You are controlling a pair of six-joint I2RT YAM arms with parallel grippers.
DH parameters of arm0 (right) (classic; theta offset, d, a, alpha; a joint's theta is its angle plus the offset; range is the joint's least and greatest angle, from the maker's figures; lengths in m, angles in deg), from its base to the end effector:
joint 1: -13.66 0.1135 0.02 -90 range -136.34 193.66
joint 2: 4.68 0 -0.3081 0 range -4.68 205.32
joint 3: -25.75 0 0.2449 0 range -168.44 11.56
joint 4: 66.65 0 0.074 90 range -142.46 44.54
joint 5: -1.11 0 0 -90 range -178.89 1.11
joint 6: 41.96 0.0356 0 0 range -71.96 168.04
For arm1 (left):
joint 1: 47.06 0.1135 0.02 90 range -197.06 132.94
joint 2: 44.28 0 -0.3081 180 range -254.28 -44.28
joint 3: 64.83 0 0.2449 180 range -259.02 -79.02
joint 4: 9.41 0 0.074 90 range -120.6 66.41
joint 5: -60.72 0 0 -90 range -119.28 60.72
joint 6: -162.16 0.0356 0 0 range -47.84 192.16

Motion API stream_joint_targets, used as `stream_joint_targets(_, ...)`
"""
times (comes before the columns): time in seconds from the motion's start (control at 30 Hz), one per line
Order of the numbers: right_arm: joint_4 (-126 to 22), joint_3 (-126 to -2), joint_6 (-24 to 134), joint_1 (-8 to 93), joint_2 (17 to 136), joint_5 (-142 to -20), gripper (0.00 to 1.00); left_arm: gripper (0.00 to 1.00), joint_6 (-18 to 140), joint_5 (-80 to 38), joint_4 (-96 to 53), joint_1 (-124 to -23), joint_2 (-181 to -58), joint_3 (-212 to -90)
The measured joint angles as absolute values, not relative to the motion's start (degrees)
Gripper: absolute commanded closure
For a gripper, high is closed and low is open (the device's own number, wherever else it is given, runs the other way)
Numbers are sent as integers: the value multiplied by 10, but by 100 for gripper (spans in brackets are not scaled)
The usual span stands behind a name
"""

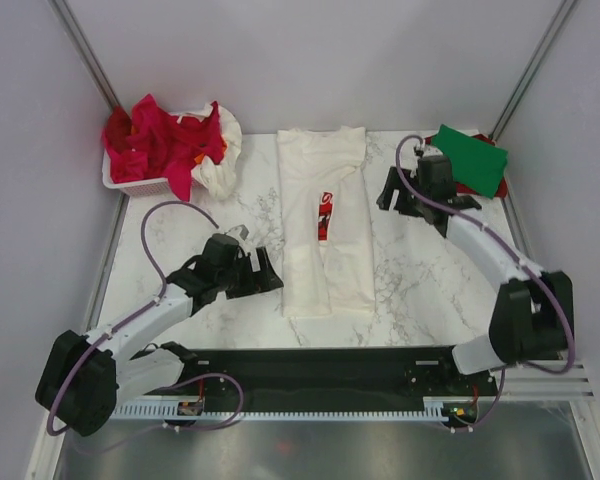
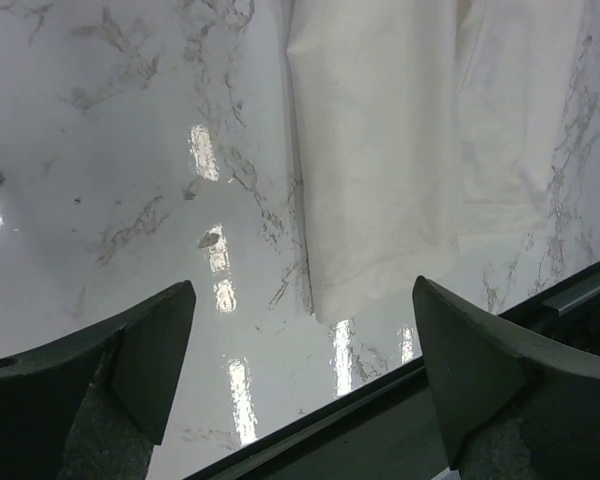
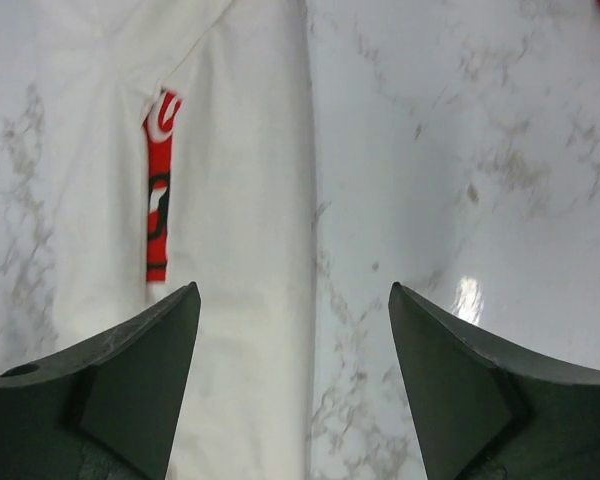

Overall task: Fold and stack the t-shirts
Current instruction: Fold the tshirt

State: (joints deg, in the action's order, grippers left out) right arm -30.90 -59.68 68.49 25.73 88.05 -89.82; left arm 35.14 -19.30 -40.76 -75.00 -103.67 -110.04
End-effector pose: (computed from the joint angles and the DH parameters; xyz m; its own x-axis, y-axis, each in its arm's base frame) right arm 0.3499 0.0742 0.3153 -0.6945 0.2087 -0.6886 0.0482 0.9683 0.2449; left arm 0.1534 -0.0884 0.2408 -0.8458 -0.2227 -0.4849 0.0745 0.8506 -0.5205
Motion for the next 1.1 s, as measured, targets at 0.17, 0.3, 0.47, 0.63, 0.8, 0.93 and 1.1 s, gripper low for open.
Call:
stream_joint_targets(0.17,-406,-336,728,292,686,-816,16,11,317,-197,-376,-806,-1097,-1096)
stream_joint_targets(0.3,-407,-172,761,344,614,-780,20,19,295,-202,-355,-830,-1124,-1093)
stream_joint_targets(0.47,-405,-80,810,347,485,-766,28,26,264,-215,-327,-867,-1168,-1084)
stream_joint_targets(0.63,-397,-72,841,349,460,-767,31,32,239,-221,-285,-898,-1183,-1078)
stream_joint_targets(0.8,-392,-64,870,364,480,-768,39,37,220,-227,-257,-905,-1184,-1065)
stream_joint_targets(0.93,-406,-46,895,392,479,-771,41,37,212,-228,-247,-909,-1187,-1063)
stream_joint_targets(1.1,-454,-40,915,406,508,-771,52,39,207,-230,-238,-915,-1190,-1062)
